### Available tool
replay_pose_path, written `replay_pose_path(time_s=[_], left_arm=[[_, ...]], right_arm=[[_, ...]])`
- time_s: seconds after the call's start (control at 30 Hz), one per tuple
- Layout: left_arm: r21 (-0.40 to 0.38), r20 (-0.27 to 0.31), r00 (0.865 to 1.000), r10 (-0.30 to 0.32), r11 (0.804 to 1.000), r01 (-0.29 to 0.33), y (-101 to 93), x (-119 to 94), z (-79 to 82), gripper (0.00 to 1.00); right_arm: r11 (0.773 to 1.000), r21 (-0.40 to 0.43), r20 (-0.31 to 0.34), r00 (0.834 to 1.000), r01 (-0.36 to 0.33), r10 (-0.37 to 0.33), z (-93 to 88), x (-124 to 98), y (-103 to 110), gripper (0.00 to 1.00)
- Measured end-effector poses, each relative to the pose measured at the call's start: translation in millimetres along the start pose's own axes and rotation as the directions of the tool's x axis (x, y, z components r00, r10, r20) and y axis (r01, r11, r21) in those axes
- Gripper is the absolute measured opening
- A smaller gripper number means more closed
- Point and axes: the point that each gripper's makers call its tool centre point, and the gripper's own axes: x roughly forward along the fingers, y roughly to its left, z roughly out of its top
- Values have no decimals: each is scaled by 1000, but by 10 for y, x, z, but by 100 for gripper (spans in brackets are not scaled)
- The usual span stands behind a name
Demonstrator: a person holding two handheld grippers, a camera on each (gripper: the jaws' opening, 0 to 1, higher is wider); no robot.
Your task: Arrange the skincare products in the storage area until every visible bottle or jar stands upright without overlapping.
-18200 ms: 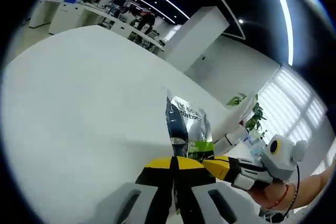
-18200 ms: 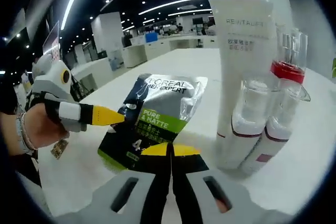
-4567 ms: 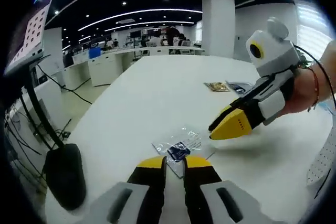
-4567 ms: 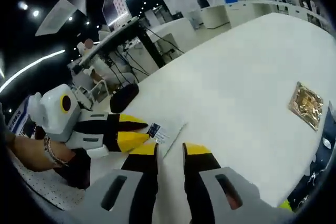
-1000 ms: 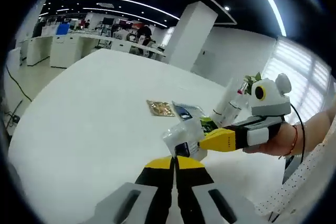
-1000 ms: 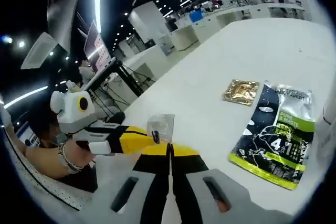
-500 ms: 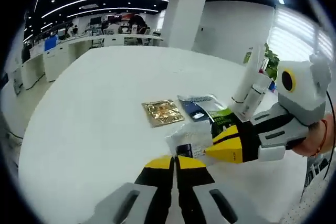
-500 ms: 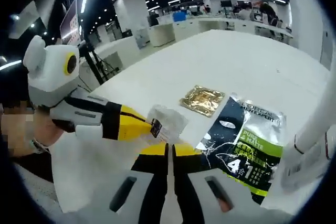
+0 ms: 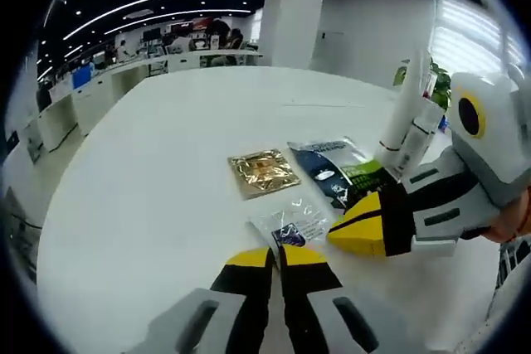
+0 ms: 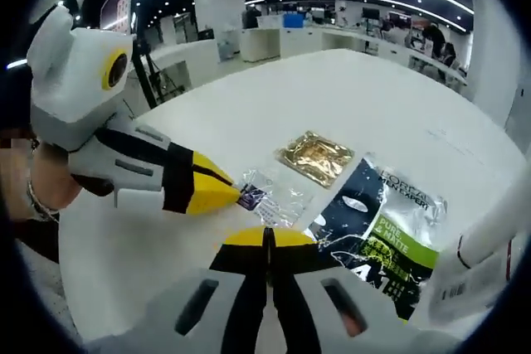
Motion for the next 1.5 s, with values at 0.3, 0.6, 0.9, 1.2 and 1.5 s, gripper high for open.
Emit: replay_pose_path(time_s=[0.3,0.6,0.9,1.2,1.5], left_arm=[[64,7,1000,26,998,-26,33,-18,-13,5],[176,43,995,85,980,-91,59,-24,7,16],[128,182,974,135,979,-160,194,-303,255,27],[15,354,923,148,986,-163,283,-711,498,34],[-13,504,851,145,987,-160,257,-1127,541,35]], right_arm=[[999,-12,-15,999,-39,39,-26,-8,111,0],[999,0,-18,999,-48,48,-42,-6,138,0],[996,67,66,996,-65,61,119,-83,175,0],[988,113,215,973,-108,82,376,-328,178,1],[999,25,438,899,-42,27,626,-902,-72,17]])
